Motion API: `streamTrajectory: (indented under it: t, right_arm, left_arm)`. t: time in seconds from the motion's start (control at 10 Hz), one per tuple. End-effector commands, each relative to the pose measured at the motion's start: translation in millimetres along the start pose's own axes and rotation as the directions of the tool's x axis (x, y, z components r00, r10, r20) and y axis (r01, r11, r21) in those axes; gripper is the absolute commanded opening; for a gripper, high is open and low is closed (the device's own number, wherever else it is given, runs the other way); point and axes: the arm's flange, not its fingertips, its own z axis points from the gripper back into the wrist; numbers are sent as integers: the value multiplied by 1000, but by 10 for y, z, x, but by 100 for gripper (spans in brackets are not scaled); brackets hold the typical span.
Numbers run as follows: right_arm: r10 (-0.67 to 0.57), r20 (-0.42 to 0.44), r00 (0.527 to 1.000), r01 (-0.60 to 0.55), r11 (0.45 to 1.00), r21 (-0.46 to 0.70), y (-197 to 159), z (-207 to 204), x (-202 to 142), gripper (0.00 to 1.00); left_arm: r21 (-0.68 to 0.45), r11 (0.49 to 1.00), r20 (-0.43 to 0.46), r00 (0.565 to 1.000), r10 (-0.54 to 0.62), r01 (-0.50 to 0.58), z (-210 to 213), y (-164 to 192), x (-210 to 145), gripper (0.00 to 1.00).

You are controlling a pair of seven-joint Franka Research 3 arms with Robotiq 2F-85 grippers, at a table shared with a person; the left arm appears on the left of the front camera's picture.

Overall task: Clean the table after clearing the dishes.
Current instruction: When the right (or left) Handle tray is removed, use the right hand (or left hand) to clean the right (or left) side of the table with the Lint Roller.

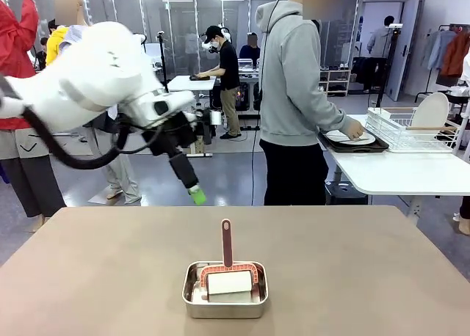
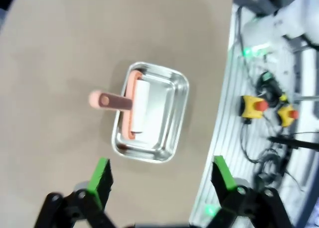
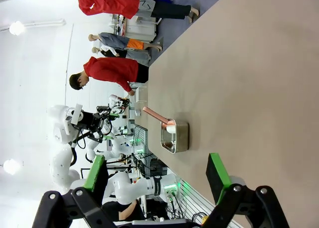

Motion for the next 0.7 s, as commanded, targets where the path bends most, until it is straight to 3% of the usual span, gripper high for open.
streamTrajectory:
  t: [0.0, 0.3, 0.6]
  right_arm:
    - [-1, 12, 1000, 1, 1000, -3, 38, -4, -2, 100]
    - [-1, 12, 1000, 1, 1000, -3, 38, -4, -2, 100]
    - [-1, 12, 1000, 1, 1000, -3, 38, -4, -2, 100]
  left_arm:
    - [22, 1000, -155, 988, 21, -18, -124, 244, 471, 100]
    - [132, 991, -296, 952, 77, -39, -595, 373, 803, 100]
    - [112, 993, -345, 936, 62, -25, -853, 504, 848, 100]
